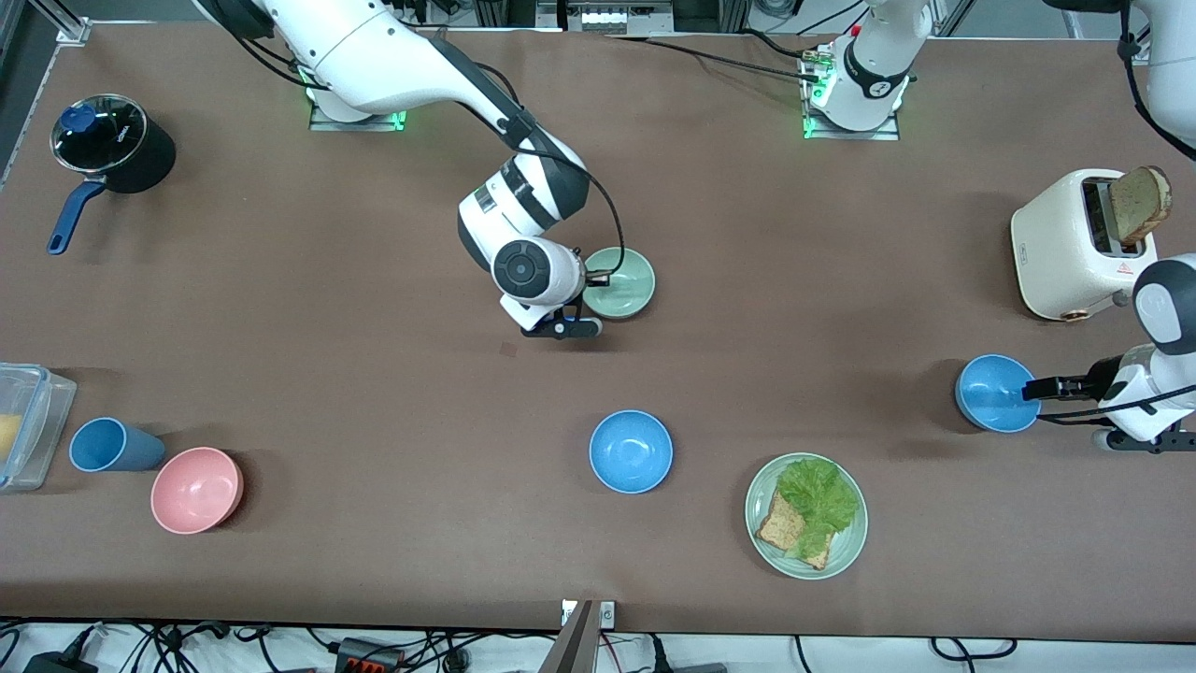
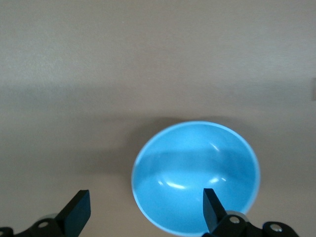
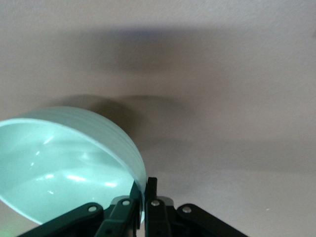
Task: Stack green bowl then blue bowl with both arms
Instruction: 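Set the green bowl down mid-table while the left gripper reaches the blue bowl, then release the green bowl and withdraw the right gripper while the left grasps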
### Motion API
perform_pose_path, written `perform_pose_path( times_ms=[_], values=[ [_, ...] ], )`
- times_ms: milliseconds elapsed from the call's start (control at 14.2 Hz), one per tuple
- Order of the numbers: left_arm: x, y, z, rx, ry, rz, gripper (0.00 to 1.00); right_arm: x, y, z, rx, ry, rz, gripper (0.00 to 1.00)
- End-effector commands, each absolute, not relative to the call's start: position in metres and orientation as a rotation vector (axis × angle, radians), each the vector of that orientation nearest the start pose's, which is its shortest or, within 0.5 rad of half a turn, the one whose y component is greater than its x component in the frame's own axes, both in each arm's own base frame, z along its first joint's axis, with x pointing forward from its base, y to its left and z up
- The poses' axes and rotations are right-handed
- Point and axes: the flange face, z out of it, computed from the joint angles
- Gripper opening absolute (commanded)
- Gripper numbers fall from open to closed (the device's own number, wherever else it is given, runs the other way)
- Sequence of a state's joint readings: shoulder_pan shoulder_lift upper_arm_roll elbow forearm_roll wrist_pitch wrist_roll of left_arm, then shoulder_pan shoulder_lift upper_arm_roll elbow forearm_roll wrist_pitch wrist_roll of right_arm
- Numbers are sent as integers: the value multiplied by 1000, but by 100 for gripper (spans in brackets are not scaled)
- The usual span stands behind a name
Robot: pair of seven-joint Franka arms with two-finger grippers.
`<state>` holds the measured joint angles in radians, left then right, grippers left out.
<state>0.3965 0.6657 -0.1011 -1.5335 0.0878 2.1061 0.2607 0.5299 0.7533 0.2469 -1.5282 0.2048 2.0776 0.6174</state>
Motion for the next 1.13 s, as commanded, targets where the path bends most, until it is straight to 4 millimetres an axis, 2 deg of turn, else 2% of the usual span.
perform_pose_path(
  times_ms=[0,71,141,212,283,424,495,636,777,848,989,1060],
  values=[
    [669,225,243,-3137,91,96,100,503,480,219,-2932,59,543,100],
    [667,224,237,-3140,97,111,100,511,476,227,-2926,88,526,100],
    [664,223,234,-3143,120,125,99,522,468,247,-2920,107,483,100],
    [656,221,220,-3151,136,168,98,534,463,284,-2906,103,406,100],
    [651,222,214,-3155,132,184,95,552,443,316,-2903,132,361,100],
    [650,222,213,-3154,138,184,81,597,385,377,-2879,230,308,100],
    [650,222,212,-3154,155,184,69,617,357,401,-2890,267,260,100],
    [650,222,212,-3155,185,186,45,647,308,426,-3011,189,121,100],
    [649,224,213,-3158,187,192,26,663,266,435,-3070,96,101,100],
    [649,222,213,-3159,191,196,16,670,241,455,-3067,115,74,100],
    [649,222,213,-3160,190,198,1,679,195,478,-3066,218,36,100],
    [649,221,214,-3163,196,200,1,683,171,484,-3065,268,22,100]
  ],
)
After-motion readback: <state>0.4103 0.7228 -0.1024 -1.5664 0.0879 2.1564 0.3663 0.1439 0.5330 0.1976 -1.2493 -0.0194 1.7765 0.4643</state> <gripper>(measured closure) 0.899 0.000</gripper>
